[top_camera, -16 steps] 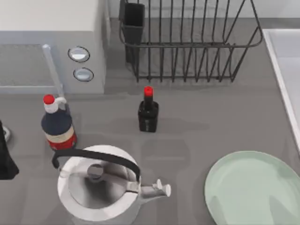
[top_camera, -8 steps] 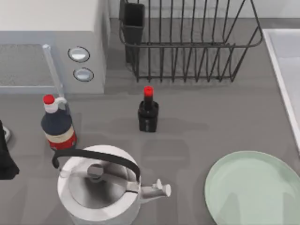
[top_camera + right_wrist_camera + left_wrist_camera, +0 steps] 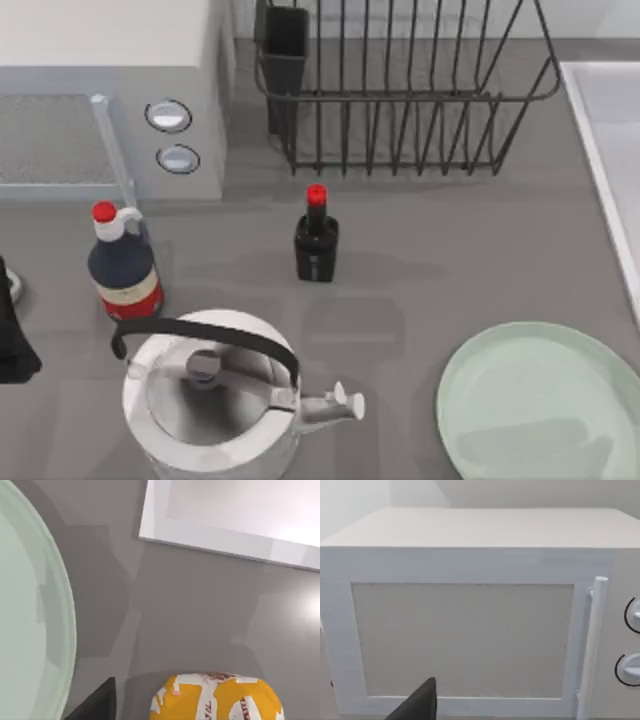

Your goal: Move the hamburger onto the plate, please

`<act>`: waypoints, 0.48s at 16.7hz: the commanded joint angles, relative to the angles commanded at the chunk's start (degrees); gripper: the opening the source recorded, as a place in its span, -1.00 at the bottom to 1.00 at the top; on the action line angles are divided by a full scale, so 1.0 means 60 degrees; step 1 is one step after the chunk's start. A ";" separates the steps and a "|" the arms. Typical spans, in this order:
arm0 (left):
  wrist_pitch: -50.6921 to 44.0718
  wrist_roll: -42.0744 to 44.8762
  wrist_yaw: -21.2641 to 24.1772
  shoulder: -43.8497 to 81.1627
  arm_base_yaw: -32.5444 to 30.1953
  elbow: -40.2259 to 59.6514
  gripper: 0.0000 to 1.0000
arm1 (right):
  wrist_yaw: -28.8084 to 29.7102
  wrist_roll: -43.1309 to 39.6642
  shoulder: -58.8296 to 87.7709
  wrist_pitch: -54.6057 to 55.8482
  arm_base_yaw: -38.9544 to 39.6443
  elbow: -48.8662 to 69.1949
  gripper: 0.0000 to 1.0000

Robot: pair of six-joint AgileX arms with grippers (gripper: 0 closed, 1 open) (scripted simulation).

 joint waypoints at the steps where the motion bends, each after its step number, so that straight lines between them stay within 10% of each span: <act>1: 0.0000 0.0000 0.0000 0.0000 0.0000 0.0000 1.00 | 0.0002 -0.0195 0.0759 -0.0538 -0.0061 0.0395 1.00; 8: 0.0000 0.0000 0.0000 0.0000 0.0000 0.0000 1.00 | 0.0009 -0.1011 0.3735 -0.2801 -0.0317 0.2048 1.00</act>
